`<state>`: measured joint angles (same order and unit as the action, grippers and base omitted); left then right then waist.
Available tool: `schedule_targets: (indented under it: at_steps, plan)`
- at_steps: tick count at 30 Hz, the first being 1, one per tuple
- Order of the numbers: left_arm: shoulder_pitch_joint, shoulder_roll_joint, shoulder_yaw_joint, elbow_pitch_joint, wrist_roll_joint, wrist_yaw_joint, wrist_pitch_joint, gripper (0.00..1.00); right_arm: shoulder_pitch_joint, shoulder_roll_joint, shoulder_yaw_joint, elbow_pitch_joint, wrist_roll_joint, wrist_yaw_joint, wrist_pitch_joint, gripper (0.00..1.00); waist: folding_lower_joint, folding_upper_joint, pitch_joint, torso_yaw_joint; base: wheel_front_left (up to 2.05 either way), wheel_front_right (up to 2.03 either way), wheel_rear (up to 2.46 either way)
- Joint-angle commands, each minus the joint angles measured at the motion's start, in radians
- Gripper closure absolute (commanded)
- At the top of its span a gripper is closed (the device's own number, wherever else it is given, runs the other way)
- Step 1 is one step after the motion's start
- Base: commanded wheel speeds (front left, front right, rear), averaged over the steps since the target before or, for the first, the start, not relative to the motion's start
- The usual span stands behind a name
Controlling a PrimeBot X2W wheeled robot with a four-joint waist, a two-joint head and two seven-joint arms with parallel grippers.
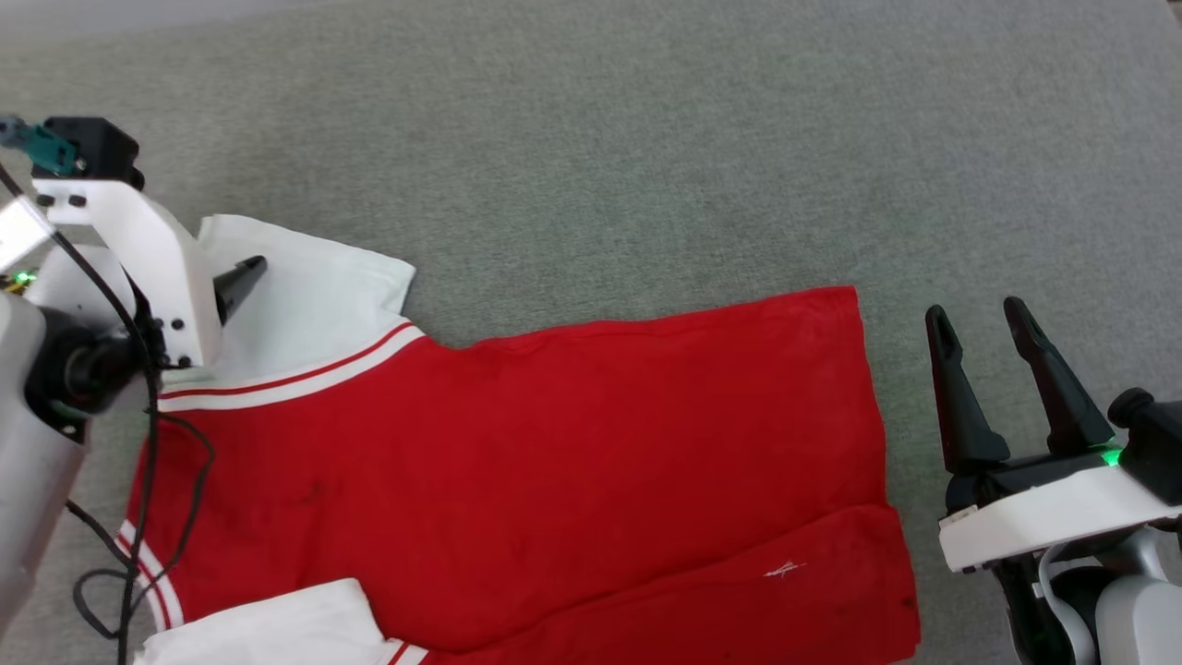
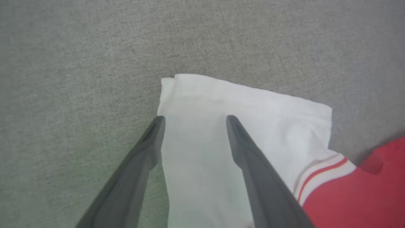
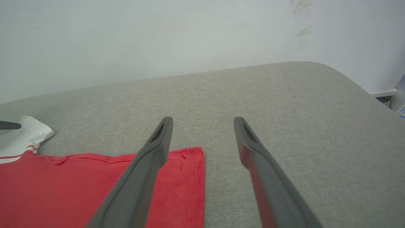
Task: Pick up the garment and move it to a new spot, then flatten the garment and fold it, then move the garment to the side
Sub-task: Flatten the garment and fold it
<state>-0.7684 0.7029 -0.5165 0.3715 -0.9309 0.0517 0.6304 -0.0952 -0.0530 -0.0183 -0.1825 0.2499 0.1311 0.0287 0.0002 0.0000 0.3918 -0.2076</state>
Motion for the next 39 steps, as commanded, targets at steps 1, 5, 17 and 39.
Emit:
schedule_targets:
  at_steps: [1,5,17,39]
  plan:
    - [-0.028,0.008,-0.010,0.023,-0.005,-0.008,0.031,0.00,-0.020,0.004,0.006,0.013,0.010,-0.001,-0.012,0.00,-0.0002,0.0000,0.028,-0.028,0.00,0.00,0.00]
    - [-0.049,0.016,-0.046,0.077,-0.004,-0.014,0.131,0.00,-0.028,0.004,0.013,0.040,0.028,-0.001,-0.025,0.00,-0.0002,0.0000,0.045,-0.047,0.00,0.00,0.00]
    - [-0.029,-0.012,-0.101,0.132,0.007,-0.023,0.181,1.00,-0.066,0.001,-0.020,0.114,0.104,-0.001,0.003,0.00,-0.0002,0.0000,0.042,-0.043,0.00,0.00,0.00]
    - [-0.107,-0.031,-0.074,-0.091,0.048,-0.033,0.035,1.00,-0.343,-0.288,0.178,0.352,0.306,-0.001,0.581,0.00,-0.0002,0.0000,0.065,0.123,0.00,0.00,0.00]
